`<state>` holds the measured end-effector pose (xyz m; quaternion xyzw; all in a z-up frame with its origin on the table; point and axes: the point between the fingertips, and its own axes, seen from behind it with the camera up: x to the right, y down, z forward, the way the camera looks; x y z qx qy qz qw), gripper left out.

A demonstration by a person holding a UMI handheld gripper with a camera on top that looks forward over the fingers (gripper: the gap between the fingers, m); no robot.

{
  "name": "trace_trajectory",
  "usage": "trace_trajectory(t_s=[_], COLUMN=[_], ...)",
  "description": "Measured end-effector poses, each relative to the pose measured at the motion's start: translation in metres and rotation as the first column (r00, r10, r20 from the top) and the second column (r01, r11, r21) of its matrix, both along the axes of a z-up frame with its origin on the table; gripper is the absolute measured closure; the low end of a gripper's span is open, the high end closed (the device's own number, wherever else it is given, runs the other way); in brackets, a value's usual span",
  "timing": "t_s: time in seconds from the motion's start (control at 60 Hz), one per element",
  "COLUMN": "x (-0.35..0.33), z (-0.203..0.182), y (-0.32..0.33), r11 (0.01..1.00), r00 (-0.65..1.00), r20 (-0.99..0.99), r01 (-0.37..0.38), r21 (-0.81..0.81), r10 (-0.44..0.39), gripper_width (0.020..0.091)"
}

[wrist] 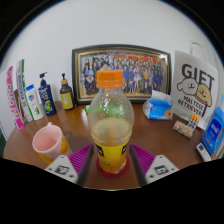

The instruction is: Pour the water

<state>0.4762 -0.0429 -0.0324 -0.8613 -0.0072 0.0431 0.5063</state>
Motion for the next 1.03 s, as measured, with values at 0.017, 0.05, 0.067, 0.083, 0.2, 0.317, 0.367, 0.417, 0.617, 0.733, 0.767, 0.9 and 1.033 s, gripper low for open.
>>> trace_trajectory(t_s=[0.017, 0.05, 0.067, 0.083, 0.2, 0.317, 0.367, 0.417, 0.617, 0.733, 0.767, 0.9, 1.033], x=[0.0, 0.0, 0.001, 0.003, 0.005, -0.006, -0.012, -0.019, -0.053, -0.069, -0.073, -0.08, -0.078], z=[-0.001, -0.002, -0.002, -0.001, 0.018, 0.051, 0.066, 0.081, 0.122, 0.138, 0.14, 0.147, 0.148], y=[-0.002, -0.006, -0.008, -0.01, -0.036, -0.074, -0.095, -0.117, -0.201, -0.236, -0.244, -0.267, -0.273], r11=[1.0, 1.0, 0.999, 0.999, 0.996, 0.992, 0.988, 0.985, 0.97, 0.967, 0.968, 0.968, 0.967], r00=[1.0, 1.0, 1.0, 1.0, 0.996, 0.991, 0.989, 0.986, 0.977, 0.972, 0.973, 0.972, 0.968], r20=[-0.001, 0.001, 0.005, 0.012, 0.068, 0.096, 0.102, 0.112, 0.102, 0.12, 0.125, 0.131, 0.157], r01=[-0.001, 0.003, 0.01, 0.017, 0.062, 0.1, 0.117, 0.139, 0.2, 0.22, 0.212, 0.213, 0.219], r21=[-0.012, -0.025, -0.032, -0.038, -0.065, -0.083, -0.101, -0.106, -0.136, -0.132, -0.133, -0.135, -0.132], r10=[0.001, -0.003, -0.009, -0.017, -0.057, -0.092, -0.107, -0.127, -0.187, -0.204, -0.196, -0.196, -0.198], gripper_width=[0.0294, 0.0241, 0.0276, 0.0279, 0.0249, 0.0245, 0.0248, 0.0249, 0.0253, 0.0254, 0.0252, 0.0252, 0.0252])
